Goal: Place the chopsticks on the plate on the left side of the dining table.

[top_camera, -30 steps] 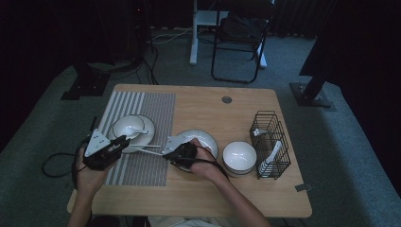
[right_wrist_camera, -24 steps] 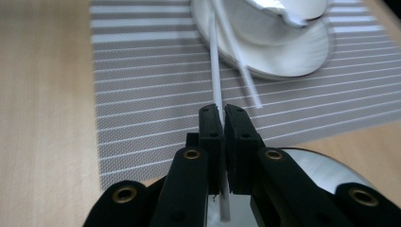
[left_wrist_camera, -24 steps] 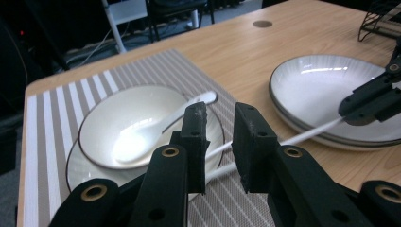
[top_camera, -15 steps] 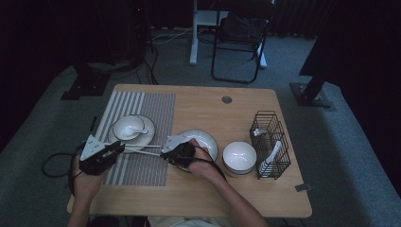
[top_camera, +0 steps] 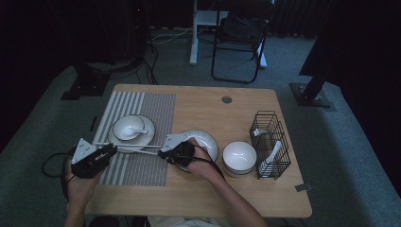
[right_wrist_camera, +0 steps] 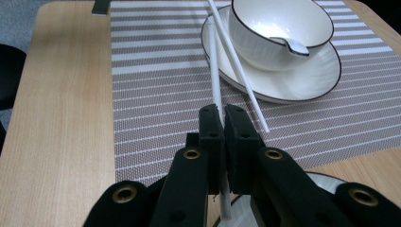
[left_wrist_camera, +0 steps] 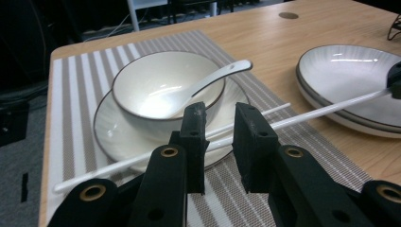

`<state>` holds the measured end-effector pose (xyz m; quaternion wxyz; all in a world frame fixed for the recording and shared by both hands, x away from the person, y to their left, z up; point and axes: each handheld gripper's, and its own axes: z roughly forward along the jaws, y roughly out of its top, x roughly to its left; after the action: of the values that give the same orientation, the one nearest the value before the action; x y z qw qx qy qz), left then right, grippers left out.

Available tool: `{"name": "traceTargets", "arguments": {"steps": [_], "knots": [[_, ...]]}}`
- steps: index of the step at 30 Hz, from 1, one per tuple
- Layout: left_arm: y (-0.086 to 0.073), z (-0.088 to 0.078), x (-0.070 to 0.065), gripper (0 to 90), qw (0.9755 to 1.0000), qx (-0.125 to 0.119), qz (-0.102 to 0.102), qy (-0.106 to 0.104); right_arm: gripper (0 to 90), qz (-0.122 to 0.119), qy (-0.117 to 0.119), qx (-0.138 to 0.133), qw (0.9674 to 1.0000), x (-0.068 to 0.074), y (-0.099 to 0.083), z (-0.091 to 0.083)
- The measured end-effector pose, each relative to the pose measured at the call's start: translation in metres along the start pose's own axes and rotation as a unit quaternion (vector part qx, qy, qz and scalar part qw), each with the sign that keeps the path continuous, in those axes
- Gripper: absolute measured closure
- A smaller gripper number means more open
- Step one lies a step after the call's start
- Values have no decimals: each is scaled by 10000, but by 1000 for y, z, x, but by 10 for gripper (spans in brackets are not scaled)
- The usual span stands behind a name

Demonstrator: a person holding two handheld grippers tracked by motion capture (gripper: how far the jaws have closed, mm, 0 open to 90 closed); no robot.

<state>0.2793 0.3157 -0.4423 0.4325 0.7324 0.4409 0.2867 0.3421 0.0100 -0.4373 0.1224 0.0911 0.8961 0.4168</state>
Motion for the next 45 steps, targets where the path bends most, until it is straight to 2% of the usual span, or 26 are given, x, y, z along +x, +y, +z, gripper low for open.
{"name": "traceTargets", "arguments": {"steps": [7, 10, 24, 45], "knots": [[-13, -3, 6, 758, 9998, 87, -136, 128, 869, -4, 12, -80, 10000, 0, 7, 7], [-20, -1, 6, 761, 9996, 195, -109, 171, 869, -14, 30, -97, 9999, 1, 10, 12], [-33, 30, 0, 786, 9983, 573, -24, 91, 869, -26, 48, -59, 10000, -1, 14, 32], [-28, 51, -10, 803, 9980, 620, 142, -3, 867, 29, 129, 220, 9997, -9, 1, 48]]}}
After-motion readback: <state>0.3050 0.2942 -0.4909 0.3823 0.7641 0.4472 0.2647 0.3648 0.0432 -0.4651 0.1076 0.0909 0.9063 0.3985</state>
